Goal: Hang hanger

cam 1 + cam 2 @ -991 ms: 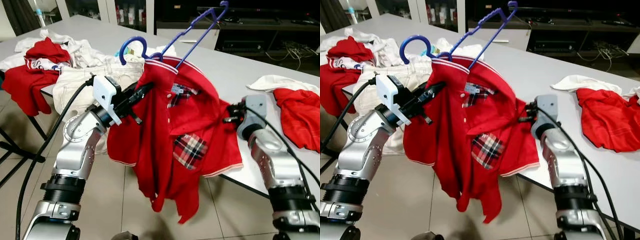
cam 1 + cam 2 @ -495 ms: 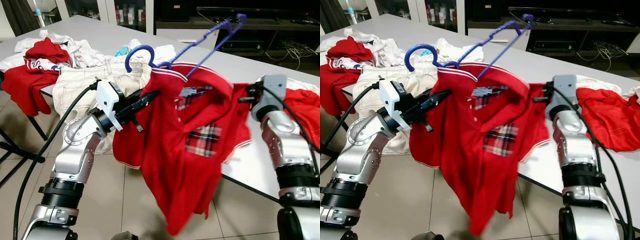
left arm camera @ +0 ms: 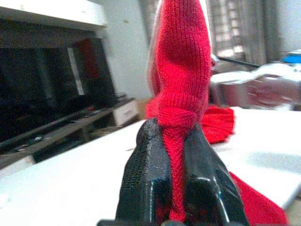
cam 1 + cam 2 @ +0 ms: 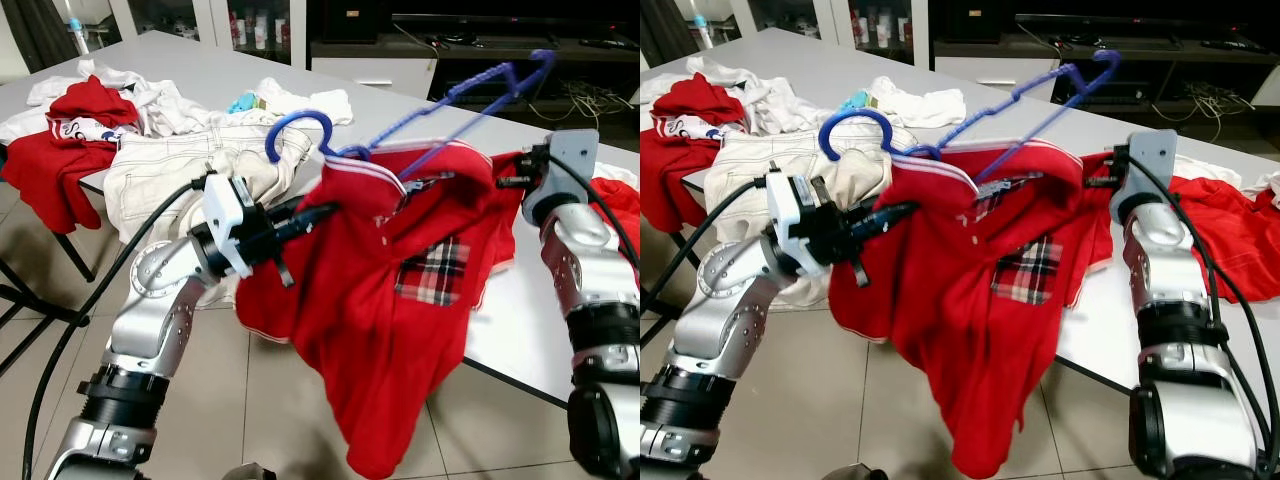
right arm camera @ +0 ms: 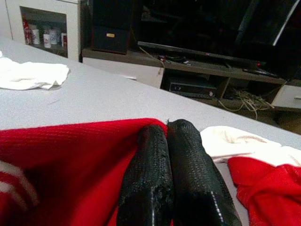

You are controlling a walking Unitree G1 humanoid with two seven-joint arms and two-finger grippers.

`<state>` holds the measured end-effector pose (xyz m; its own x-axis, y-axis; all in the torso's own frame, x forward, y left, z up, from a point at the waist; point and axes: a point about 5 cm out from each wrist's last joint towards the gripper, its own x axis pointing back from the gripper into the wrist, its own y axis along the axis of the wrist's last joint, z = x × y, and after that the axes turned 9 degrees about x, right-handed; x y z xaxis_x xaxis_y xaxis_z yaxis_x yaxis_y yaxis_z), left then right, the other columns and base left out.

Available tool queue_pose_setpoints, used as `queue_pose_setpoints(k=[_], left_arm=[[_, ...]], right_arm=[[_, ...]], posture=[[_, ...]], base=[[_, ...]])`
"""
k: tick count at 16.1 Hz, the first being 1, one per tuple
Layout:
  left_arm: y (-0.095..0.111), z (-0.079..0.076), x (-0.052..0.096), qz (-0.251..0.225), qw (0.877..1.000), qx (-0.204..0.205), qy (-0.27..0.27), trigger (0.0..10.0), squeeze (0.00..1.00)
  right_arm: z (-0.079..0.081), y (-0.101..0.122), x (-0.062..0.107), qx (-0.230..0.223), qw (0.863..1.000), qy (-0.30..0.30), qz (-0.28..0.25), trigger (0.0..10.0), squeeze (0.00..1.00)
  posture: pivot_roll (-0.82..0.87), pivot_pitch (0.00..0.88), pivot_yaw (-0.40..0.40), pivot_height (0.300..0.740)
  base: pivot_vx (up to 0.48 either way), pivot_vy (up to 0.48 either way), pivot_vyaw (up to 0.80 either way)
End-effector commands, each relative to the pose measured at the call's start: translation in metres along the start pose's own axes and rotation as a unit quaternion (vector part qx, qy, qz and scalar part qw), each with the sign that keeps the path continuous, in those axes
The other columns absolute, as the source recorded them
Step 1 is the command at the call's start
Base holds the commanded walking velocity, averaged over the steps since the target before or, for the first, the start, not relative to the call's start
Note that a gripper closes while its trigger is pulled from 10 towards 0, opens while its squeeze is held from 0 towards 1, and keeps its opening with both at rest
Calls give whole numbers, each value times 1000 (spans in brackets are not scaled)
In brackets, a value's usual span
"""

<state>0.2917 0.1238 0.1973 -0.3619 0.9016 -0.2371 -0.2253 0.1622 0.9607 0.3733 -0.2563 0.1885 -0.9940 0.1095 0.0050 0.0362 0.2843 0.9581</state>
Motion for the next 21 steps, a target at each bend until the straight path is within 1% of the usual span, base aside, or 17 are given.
queue_pose_setpoints(k=[1,3,6,10,12,13,14,15,16,17,18,19,20,21], left_arm=[[7,-5,3,-1,999,-10,-32,10000,0],[-5,-18,11,56,995,5,-87,10000,0],[-12,-17,17,102,989,-14,-104,10000,0],[-8,-9,17,101,990,-29,-89,10000,0],[-7,-5,16,98,991,-38,-79,10000,0],[-6,-2,14,93,992,-43,-73,10000,0],[-5,-1,13,91,992,-45,-71,10000,0],[-4,1,14,91,992,-46,-70,10000,0],[-4,1,14,91,992,-47,-69,10000,0],[-3,3,14,90,993,-49,-65,10000,0],[-3,4,15,88,993,-50,-62,10000,0],[-3,5,15,88,993,-51,-59,10000,0],[-3,6,15,87,993,-51,-56,10000,0],[-3,6,16,87,993,-51,-55,10000,0]], right_arm=[[-25,8,-2,7,999,-39,-5,0,0],[-32,15,-5,10,999,-44,-11,0,0],[-33,20,-9,13,999,-41,-20,0,0],[-38,23,-10,15,999,-43,-26,0,0],[-33,18,-8,14,999,-26,-25,0,0],[-25,10,-6,-5,1000,9,-19,0,0],[-21,3,-1,-33,998,44,-13,9255,0],[-20,-6,7,-43,996,82,-10,10000,0],[-20,-9,9,-43,995,94,-10,10000,0],[-22,-18,21,-37,990,136,-10,10000,0],[-24,-24,34,-28,984,173,-13,10000,90],[-26,-28,44,-19,980,196,-16,10000,125],[-32,-33,51,-16,980,195,-15,10000,733],[-34,-35,53,-16,981,194,-14,10000,957]], posture=[[-67,0,5,740],[-64,0,5,740],[-59,0,2,740],[-59,0,2,740],[-62,0,6,740],[-63,0,7,740],[-65,0,10,740],[-68,0,13,740],[-68,0,13,740],[-68,0,12,740],[-71,0,11,740],[-72,0,10,740],[-74,0,9,740],[-75,0,8,740]], base=[[0,0,0],[0,0,0],[0,0,0],[0,0,0],[0,0,0],[0,0,0],[0,0,0],[0,0,0],[0,0,0],[0,0,0],[0,0,0],[0,0,0],[0,0,0],[0,0,0]])
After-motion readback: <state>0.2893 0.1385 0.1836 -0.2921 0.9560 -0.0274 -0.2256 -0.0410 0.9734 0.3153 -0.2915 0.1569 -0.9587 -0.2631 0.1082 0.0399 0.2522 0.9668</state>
